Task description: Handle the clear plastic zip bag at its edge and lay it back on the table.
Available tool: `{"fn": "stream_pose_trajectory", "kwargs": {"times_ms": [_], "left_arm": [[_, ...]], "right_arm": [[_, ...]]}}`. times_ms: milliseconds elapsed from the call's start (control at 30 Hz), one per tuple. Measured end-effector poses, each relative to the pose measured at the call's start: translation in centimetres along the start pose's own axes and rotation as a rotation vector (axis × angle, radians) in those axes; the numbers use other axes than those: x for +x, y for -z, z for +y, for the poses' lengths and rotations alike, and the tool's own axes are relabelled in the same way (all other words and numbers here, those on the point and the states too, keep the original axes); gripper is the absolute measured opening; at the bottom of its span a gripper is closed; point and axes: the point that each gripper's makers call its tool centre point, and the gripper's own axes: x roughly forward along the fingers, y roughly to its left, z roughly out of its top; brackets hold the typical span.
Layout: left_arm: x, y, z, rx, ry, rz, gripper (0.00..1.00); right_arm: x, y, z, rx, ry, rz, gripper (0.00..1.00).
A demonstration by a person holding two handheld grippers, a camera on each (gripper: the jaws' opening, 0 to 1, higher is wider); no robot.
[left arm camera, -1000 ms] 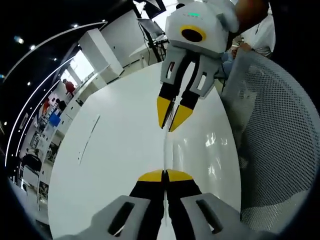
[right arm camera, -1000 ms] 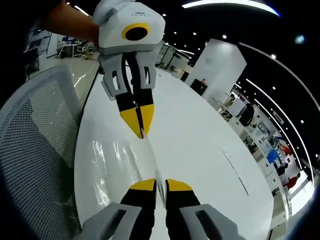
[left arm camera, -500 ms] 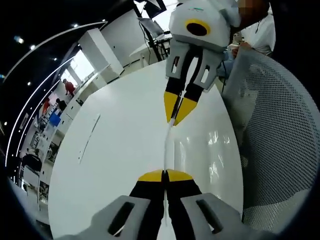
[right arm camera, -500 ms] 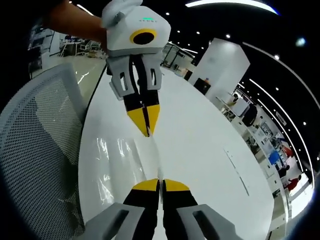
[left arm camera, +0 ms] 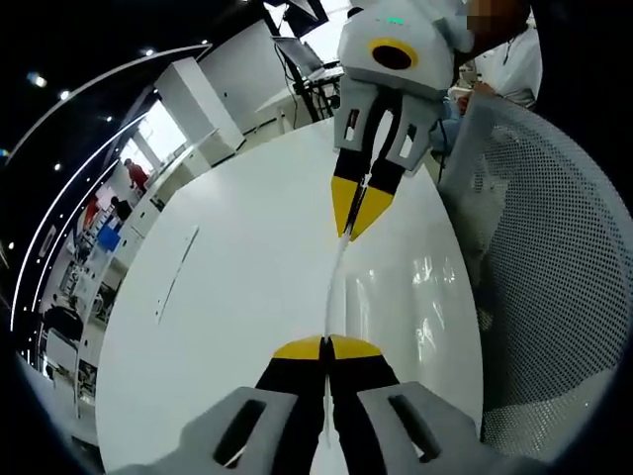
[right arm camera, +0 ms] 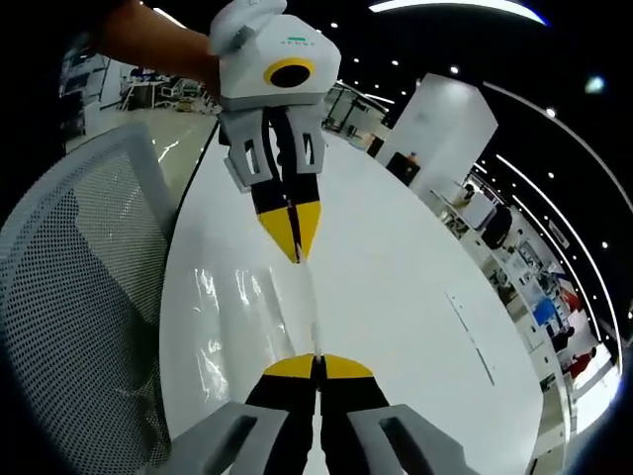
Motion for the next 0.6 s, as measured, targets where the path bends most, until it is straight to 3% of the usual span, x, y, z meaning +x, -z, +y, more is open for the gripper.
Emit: {"fn": "stream_pose_trajectory", "kwargs": {"times_ms": [200, 600], "left_arm": [[0.3, -0.2, -0.2, 0.038, 0.007, -0.001, 0.0], [1.1, -2.7, -0.9, 0.07, 0.042, -0.044, 0.05]], "right_arm": [[-0.1, 0.1, 0.2, -0.016, -0.013, 0.007, 0.0], [0.1, 0.0, 0.6, -0.039, -0.032, 0.012, 0.0]]}}
